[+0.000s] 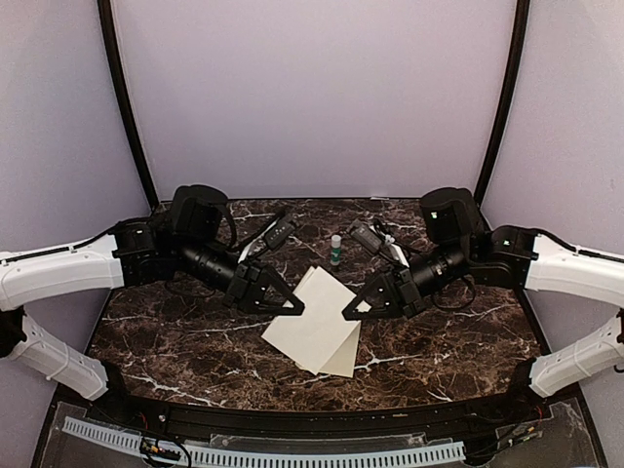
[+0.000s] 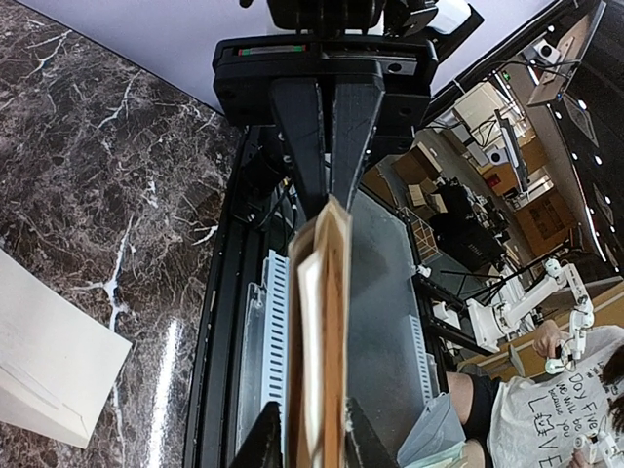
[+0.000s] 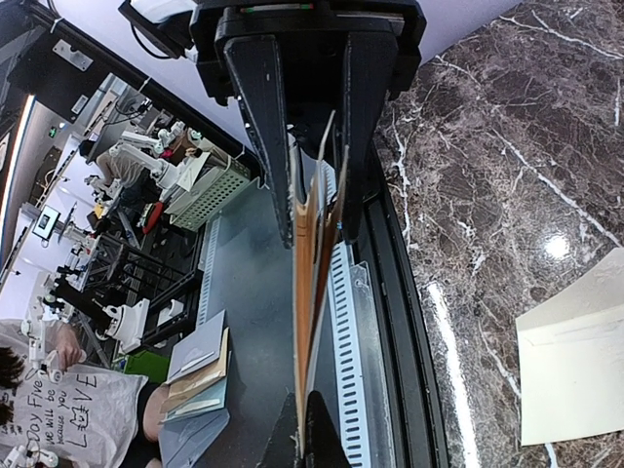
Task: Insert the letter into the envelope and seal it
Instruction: Place the letter in the envelope.
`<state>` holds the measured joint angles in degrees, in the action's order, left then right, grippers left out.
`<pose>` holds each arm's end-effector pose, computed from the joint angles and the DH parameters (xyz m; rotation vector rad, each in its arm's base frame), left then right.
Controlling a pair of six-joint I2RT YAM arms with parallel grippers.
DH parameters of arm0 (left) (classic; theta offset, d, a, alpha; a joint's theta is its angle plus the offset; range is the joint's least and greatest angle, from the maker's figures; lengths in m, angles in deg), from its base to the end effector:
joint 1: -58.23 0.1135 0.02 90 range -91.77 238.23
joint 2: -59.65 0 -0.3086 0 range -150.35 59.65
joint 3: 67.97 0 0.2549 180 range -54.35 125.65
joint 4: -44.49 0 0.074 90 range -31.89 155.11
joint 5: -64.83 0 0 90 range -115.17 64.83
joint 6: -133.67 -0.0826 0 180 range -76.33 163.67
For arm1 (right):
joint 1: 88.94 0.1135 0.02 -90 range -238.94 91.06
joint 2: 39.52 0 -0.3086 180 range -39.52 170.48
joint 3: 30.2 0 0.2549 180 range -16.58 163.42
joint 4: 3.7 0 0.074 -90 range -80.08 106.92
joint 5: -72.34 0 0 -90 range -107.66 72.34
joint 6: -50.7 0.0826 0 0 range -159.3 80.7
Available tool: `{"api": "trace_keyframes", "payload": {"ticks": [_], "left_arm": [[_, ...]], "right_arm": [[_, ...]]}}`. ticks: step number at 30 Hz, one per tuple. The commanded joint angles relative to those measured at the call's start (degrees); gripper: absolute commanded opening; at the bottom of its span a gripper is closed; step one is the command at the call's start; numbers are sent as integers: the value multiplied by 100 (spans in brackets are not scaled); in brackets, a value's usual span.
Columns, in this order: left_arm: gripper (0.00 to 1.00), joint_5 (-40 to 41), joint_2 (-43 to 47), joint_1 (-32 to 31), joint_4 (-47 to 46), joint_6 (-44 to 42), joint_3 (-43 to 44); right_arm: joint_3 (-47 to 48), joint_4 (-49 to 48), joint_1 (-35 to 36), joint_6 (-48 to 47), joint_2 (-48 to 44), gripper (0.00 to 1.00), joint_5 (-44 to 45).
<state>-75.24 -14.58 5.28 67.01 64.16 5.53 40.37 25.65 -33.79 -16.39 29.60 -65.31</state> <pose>0.1348 -0.2838 0.3571 1.2237 1.8607 -1.6352 0.1096 0.2642 0.3476 -1.2011 1.9984 1.6272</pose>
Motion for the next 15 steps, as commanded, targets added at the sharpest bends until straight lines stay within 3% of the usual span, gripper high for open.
{"api": "trace_keyframes", "payload": {"ticks": [1, 7, 11, 15], "left_arm": [[17, -185, -2, -37, -205, 92, 47], [0, -162, 26, -34, -501, 346, -149], [0, 134, 68, -36, -701, 526, -314], [0, 785, 139, -30, -1121, 949, -653]], "right_arm": [[217, 168, 62, -183, 104, 0, 75], [253, 359, 64, -275, 175, 0, 146], [284, 426, 65, -277, 165, 2, 352], [226, 459, 45, -101, -42, 45, 969]]}}
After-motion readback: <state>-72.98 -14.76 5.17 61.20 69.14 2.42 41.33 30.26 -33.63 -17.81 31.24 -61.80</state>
